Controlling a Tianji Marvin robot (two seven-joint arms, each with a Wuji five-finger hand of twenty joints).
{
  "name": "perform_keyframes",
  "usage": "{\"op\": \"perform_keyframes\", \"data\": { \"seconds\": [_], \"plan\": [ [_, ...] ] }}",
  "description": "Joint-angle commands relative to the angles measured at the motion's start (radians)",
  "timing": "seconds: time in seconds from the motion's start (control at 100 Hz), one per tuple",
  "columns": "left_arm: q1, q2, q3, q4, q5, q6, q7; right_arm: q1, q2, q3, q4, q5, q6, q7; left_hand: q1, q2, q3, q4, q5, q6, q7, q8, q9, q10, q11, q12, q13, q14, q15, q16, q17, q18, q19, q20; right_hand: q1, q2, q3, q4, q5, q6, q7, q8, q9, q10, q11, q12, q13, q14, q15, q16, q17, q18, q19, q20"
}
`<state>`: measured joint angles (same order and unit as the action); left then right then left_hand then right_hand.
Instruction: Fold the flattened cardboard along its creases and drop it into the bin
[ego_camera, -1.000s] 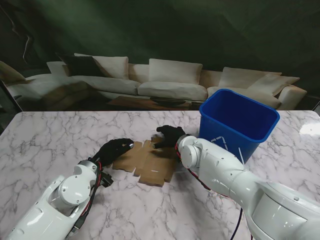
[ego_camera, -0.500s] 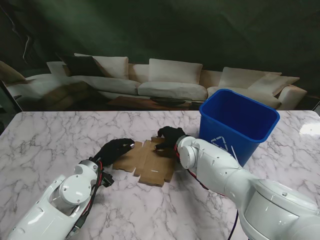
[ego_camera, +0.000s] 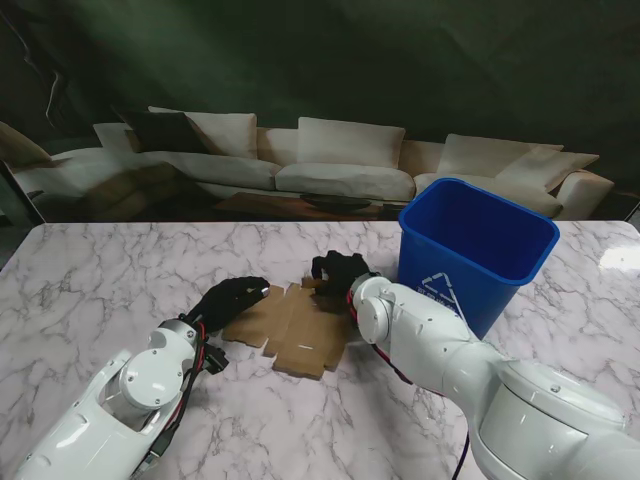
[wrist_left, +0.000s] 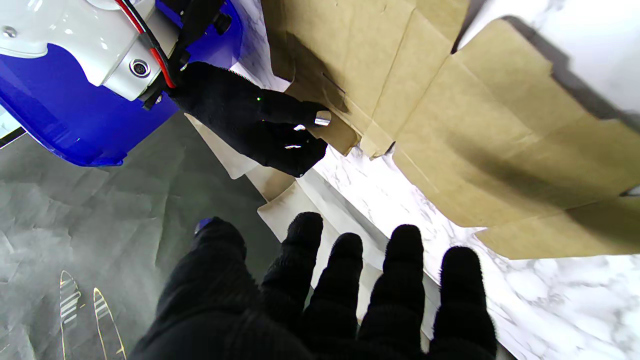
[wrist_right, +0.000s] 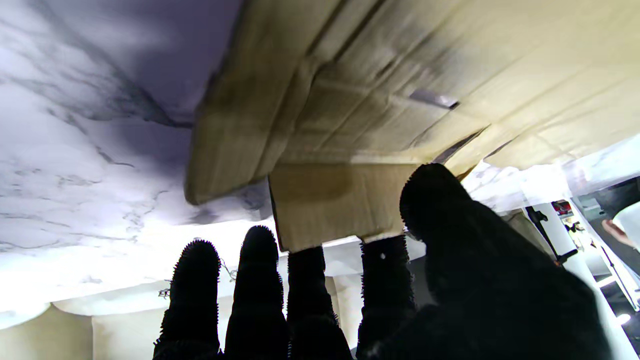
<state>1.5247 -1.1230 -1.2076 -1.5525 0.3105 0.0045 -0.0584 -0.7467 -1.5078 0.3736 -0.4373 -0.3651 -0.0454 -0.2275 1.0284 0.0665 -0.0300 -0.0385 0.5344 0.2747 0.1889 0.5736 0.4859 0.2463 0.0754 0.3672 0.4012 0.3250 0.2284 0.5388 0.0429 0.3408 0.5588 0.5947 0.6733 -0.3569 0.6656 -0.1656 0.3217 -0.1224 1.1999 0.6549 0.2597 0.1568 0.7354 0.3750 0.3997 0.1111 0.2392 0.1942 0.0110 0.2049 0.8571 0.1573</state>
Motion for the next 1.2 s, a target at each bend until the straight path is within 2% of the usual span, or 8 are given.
{"op": "perform_keyframes", "data": {
  "seconds": [0.0, 0.1, 0.2, 0.36, 0.5, 0.75, 1.01, 1.19],
  "plan": [
    [-0.002, -0.002, 0.004, 0.001, -0.002, 0.003, -0.015, -0.012, -0.005, 0.000, -0.003, -0.007, -0.005, -0.010, -0.017, 0.047, -0.006, 0.027, 0.010, -0.019, 0.001, 0.000, 0.025, -0.006, 0.009, 0.012, 0.007, -0.004, -0.004, -0.001, -0.007, 0.016, -0.012, 0.008, 0.061, 0.029, 0.012, -0.019, 0.047, -0.053, 0.052, -0.010, 0.045, -0.030, 0.047, 0.028, 0.039, 0.002, 0.057, 0.034, 0.007, 0.030, 0.030, 0.024],
    [-0.002, -0.002, 0.004, 0.001, -0.002, 0.004, -0.016, -0.018, 0.003, -0.007, -0.020, -0.020, -0.002, -0.015, -0.018, 0.047, -0.006, 0.027, 0.009, -0.019, 0.001, 0.000, 0.024, -0.005, 0.008, 0.012, 0.007, -0.004, -0.004, -0.001, -0.006, 0.016, -0.012, 0.008, 0.081, 0.021, 0.032, -0.026, 0.051, -0.056, 0.064, -0.005, 0.140, -0.067, 0.105, 0.088, 0.062, -0.003, 0.126, 0.080, 0.025, 0.051, 0.072, 0.049],
    [-0.002, -0.002, 0.005, 0.002, -0.001, 0.004, -0.016, -0.030, 0.023, -0.010, -0.062, -0.033, 0.012, -0.006, -0.018, 0.047, -0.006, 0.027, 0.010, -0.018, 0.001, 0.000, 0.025, -0.004, 0.008, 0.012, 0.008, -0.004, -0.004, -0.001, -0.006, 0.016, -0.012, 0.008, 0.108, 0.007, 0.064, -0.027, 0.039, -0.056, 0.068, 0.004, 0.261, -0.101, 0.222, 0.193, 0.131, -0.013, 0.224, 0.145, 0.071, 0.072, 0.146, 0.094],
    [-0.002, -0.002, 0.005, 0.002, -0.001, 0.005, -0.014, -0.061, 0.073, 0.003, -0.172, -0.055, 0.047, 0.018, -0.019, 0.047, -0.006, 0.027, 0.009, -0.018, 0.001, 0.000, 0.025, -0.005, 0.008, 0.012, 0.008, -0.005, -0.004, -0.001, -0.006, 0.015, -0.012, 0.008, 0.157, -0.002, 0.098, -0.025, 0.041, -0.076, 0.059, 0.009, 0.433, -0.132, 0.397, 0.266, 0.297, -0.051, 0.408, 0.254, 0.190, 0.106, 0.249, 0.188],
    [-0.001, -0.003, 0.002, 0.002, -0.001, 0.003, -0.011, -0.092, 0.131, 0.018, -0.299, -0.087, 0.095, 0.062, -0.018, 0.048, -0.005, 0.027, 0.009, -0.020, 0.001, 0.000, 0.025, -0.006, 0.008, 0.012, 0.008, -0.005, -0.004, -0.001, -0.007, 0.015, -0.012, 0.008, 0.167, -0.016, 0.120, -0.020, 0.043, -0.076, 0.053, 0.004, 0.500, -0.120, 0.451, 0.241, 0.484, -0.060, 0.563, 0.326, 0.359, 0.121, 0.358, 0.274],
    [0.002, -0.003, -0.002, -0.001, -0.001, 0.002, -0.007, -0.170, 0.214, 0.070, -0.514, -0.161, 0.238, 0.109, -0.018, 0.047, -0.006, 0.027, 0.010, -0.019, 0.001, 0.000, 0.025, -0.005, 0.009, 0.012, 0.008, -0.004, -0.004, -0.001, -0.007, 0.017, -0.012, 0.008, 0.144, -0.062, 0.161, -0.002, 0.064, -0.067, 0.023, -0.019, 0.574, -0.088, 0.501, 0.195, 0.688, -0.036, 0.654, 0.350, 0.533, 0.140, 0.477, 0.320],
    [0.006, -0.004, -0.008, -0.005, -0.001, 0.000, -0.005, -0.270, 0.261, 0.135, -0.697, -0.207, 0.437, 0.145, -0.019, 0.047, -0.006, 0.027, 0.010, -0.019, 0.001, 0.000, 0.026, -0.004, 0.009, 0.012, 0.009, -0.004, -0.004, 0.000, -0.006, 0.017, -0.012, 0.008, 0.125, -0.066, 0.127, 0.008, 0.092, -0.012, -0.057, -0.085, 0.656, -0.092, 0.521, 0.170, 0.778, -0.033, 0.687, 0.333, 0.598, 0.146, 0.530, 0.316],
    [0.009, -0.004, -0.012, -0.007, -0.002, -0.002, -0.004, -0.332, 0.279, 0.155, -0.785, -0.238, 0.557, 0.162, -0.018, 0.046, -0.006, 0.027, 0.010, -0.019, 0.001, 0.000, 0.026, -0.005, 0.009, 0.012, 0.009, -0.004, -0.003, 0.000, -0.006, 0.017, -0.011, 0.009, 0.176, 0.049, 0.042, 0.007, 0.054, 0.052, -0.117, -0.142, 0.635, -0.107, 0.529, 0.194, 0.741, -0.021, 0.678, 0.322, 0.554, 0.137, 0.528, 0.297]
  ]
}}
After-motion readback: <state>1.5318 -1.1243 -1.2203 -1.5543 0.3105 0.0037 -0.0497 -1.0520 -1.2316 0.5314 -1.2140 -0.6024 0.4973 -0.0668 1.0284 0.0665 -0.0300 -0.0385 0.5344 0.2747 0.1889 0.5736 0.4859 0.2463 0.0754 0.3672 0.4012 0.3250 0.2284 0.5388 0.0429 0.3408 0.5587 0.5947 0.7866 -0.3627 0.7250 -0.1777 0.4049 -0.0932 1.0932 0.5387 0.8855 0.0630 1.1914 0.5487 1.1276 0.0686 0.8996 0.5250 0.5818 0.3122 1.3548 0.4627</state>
